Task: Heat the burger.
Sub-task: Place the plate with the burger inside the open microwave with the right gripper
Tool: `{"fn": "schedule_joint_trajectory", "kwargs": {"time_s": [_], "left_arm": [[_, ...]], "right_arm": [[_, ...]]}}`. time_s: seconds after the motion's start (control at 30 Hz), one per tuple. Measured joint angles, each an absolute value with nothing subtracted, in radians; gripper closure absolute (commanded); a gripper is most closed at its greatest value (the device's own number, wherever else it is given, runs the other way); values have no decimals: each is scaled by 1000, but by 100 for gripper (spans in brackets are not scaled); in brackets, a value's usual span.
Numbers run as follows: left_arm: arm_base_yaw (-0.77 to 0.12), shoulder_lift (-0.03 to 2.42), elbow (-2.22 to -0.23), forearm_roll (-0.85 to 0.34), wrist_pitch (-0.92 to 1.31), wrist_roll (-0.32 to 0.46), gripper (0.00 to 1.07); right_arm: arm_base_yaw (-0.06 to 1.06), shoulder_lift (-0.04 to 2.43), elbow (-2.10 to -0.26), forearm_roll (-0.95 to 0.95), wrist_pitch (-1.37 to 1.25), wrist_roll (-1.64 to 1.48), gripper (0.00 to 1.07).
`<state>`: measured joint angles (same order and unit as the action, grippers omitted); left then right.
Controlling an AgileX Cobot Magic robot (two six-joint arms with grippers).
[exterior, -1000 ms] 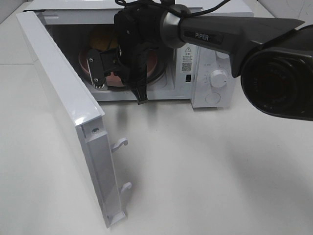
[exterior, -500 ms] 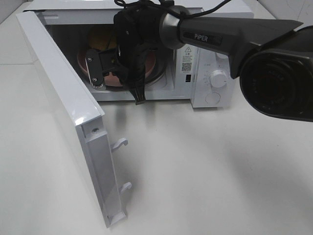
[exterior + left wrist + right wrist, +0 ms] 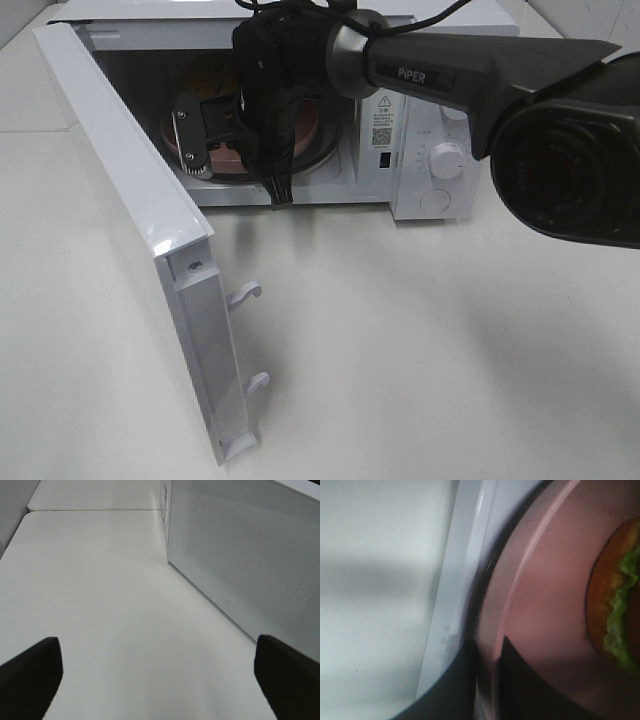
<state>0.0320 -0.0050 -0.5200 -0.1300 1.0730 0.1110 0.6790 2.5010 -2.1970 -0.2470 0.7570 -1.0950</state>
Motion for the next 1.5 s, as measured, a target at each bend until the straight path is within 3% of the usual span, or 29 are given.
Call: {"fn": "schedule_joint_trajectory", "kwargs": {"time_s": [0.07,0.17,0.5,1.5], "left_arm": [[32,-5,-520,-130,1073,111,11],[32,-5,-520,-130,1073,111,11],[32,-5,-520,-130,1073,111,11],[32,-5,-520,-130,1073,111,11]], "right_arm": [[678,2501,-2197,-247,751,-1074,76],[677,2501,-2197,-247,751,-1049,68],[677,2488,-2197,-244,777,-1041,49],[677,2417,-2153,-195,840,-999,48]]}}
